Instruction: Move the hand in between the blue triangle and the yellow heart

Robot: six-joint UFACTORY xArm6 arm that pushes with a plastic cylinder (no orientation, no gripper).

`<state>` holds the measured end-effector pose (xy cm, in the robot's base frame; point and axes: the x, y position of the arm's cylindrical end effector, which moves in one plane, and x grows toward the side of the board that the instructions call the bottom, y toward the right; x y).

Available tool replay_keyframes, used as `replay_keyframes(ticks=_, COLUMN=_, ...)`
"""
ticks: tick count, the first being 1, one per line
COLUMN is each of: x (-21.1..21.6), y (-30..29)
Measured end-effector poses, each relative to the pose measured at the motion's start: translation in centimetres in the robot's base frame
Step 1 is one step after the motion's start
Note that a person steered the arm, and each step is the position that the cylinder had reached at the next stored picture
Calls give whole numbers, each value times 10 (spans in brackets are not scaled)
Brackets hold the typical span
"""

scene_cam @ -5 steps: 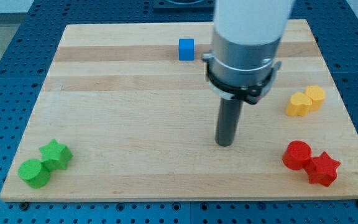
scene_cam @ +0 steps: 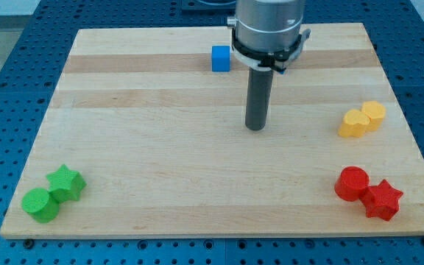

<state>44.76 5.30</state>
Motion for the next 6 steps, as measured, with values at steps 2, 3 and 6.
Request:
replay_keyframes(ticks=2, x=-17, y=68)
replay_keyframes(ticks=3, x=-20, y=74)
replay_keyframes(ticks=6, x=-76, y=103)
